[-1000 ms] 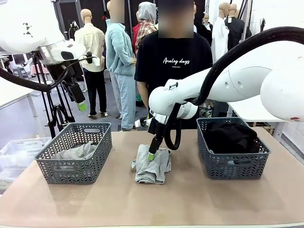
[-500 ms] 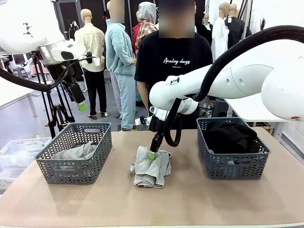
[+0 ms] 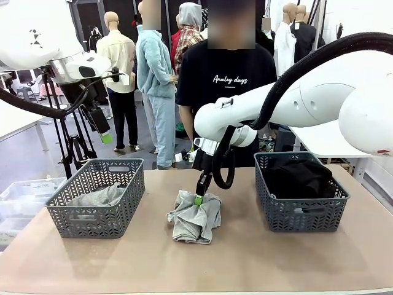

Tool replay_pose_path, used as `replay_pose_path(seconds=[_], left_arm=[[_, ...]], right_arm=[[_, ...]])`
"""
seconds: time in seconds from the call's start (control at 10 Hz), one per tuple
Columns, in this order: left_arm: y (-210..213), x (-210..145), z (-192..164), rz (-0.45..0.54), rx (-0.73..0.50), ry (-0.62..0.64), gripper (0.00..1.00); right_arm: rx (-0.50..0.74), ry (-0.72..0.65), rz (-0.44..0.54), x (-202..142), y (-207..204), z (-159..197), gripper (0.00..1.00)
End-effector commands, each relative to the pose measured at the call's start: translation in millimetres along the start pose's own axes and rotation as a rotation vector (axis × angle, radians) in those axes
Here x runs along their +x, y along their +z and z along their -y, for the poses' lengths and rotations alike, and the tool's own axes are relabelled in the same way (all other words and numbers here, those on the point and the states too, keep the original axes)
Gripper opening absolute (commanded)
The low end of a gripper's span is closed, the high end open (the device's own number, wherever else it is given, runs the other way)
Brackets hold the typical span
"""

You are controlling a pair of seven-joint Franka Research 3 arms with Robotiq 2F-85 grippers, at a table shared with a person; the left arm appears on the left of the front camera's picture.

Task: Sort the tops and bottoms.
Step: Lift clothes from the center of the table with your right hand.

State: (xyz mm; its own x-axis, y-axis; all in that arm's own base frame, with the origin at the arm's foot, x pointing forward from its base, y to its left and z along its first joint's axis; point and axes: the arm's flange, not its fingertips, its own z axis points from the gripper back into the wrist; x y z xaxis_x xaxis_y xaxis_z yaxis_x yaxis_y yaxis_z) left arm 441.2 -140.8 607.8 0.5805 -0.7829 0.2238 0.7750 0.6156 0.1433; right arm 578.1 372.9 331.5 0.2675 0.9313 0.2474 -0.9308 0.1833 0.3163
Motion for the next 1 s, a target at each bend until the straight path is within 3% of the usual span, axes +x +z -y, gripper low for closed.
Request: replay_pose_path(seconds=[0.0, 0.3, 0.9], left_arm=[[0.2, -2.5, -0.3, 0.006, -0.008, -0.007, 0.97], [0.2, -2.5, -0.3, 0.006, -0.008, -0.007, 0.97], [0.2, -2.5, -0.3, 0.006, -0.008, -0.007, 0.97]], right_arm=[[0.042, 0.013, 0.004, -0.5, -1.5, 0.9, 0.00], [0.031, 0.019, 0.075, 0.3, 13.0, -8.4, 0.00], [-0.399, 0.132, 0.279, 2.9, 162.6, -107.2, 0.00]])
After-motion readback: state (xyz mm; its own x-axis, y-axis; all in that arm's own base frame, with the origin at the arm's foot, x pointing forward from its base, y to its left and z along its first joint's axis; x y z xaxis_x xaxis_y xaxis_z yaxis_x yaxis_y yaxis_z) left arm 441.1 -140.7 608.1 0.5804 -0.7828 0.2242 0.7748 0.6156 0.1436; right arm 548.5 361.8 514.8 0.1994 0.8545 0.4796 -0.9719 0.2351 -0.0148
